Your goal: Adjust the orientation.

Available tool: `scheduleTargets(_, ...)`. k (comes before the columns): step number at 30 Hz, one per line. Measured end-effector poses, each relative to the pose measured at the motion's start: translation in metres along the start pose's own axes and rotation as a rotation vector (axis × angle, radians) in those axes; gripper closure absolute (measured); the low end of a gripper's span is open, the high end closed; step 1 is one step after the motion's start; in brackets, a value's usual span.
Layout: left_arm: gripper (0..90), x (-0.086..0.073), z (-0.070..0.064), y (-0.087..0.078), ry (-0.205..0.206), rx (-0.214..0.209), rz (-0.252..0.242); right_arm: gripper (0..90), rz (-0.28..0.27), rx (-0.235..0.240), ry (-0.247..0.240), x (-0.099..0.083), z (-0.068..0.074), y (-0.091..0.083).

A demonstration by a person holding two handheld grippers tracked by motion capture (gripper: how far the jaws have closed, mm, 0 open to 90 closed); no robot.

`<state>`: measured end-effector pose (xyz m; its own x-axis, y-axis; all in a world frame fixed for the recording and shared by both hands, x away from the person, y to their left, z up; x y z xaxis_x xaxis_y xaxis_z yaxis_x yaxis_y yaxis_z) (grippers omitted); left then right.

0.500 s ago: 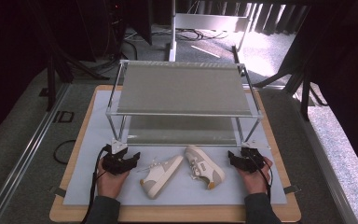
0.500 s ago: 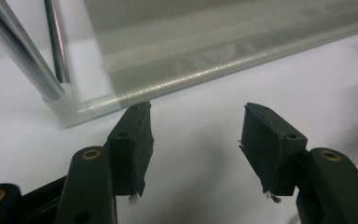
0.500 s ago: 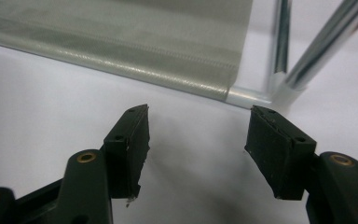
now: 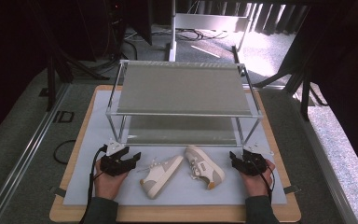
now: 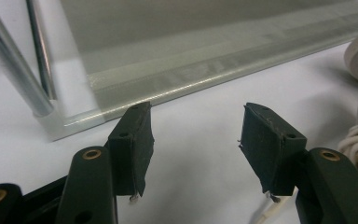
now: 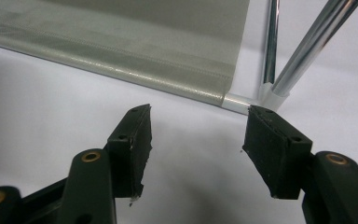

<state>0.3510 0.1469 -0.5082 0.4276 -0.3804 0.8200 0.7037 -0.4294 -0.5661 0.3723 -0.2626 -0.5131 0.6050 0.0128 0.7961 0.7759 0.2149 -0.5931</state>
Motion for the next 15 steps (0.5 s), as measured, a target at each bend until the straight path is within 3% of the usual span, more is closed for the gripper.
scheduleTargets(9,42.7,0.003,-0.007,-0.004,0.007,-0.031,-0.014,40.5,-0.008,-0.005,-0.008,-0.001,-0.002,-0.003)
scheduleTargets(15,42.6,0.005,-0.015,-0.009,0.007,-0.075,-0.021,40.2,-0.017,-0.008,-0.011,-0.001,-0.002,-0.005)
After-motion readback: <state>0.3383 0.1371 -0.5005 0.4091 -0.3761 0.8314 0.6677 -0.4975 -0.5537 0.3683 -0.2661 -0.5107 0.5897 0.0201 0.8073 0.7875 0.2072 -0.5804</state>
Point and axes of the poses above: each handheld gripper's, and its own axes: y roughly forward along the jaws, x roughly out of its top, z roughly to its left, the point moved 7 cm from there along y, roughly forward along the jaws, and after that the axes turned 13 degrees about y, right-handed, at the moved point
